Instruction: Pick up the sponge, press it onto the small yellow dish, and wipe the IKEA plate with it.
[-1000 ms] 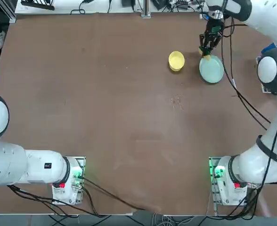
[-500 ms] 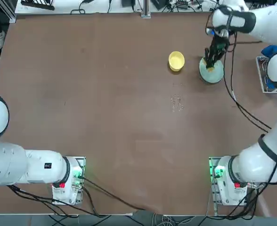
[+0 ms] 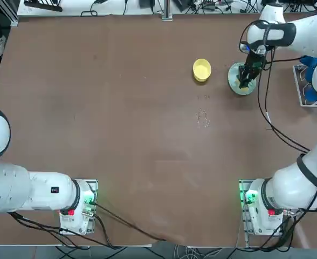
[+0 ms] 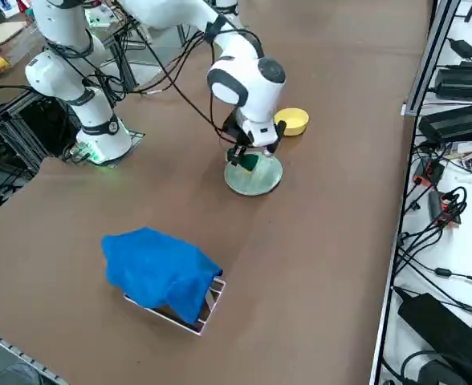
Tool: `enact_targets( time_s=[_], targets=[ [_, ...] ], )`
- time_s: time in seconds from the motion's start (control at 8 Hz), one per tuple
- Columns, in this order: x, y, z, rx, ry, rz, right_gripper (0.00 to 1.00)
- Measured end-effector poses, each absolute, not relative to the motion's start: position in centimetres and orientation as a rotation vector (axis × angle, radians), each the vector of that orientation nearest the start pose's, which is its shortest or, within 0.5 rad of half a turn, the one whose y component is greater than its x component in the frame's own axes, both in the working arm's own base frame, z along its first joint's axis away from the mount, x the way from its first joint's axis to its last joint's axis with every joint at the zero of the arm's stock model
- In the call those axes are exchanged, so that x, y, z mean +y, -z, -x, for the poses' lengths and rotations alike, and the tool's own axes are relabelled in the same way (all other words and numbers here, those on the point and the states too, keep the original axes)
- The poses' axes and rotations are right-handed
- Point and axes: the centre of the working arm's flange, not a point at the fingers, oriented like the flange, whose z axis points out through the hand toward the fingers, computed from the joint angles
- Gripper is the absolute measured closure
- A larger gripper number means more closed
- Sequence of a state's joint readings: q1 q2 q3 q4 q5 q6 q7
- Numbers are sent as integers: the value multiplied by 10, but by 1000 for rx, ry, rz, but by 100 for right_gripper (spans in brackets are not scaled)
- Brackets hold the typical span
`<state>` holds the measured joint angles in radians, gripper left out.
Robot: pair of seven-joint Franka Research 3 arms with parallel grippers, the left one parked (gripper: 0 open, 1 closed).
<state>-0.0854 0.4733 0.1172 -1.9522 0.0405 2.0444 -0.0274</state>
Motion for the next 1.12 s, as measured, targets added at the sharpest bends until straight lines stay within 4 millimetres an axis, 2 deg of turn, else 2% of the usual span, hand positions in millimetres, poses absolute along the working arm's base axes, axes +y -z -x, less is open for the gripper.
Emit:
enact_targets(
  time_s=[0.5,0.88,1.12],
  targets=[
    [12,-204,-570,-64,-545,3000,83],
    [-15,-200,-570,-100,-526,2987,83],
    [-25,-194,-571,-114,-515,3003,83]
  ],
)
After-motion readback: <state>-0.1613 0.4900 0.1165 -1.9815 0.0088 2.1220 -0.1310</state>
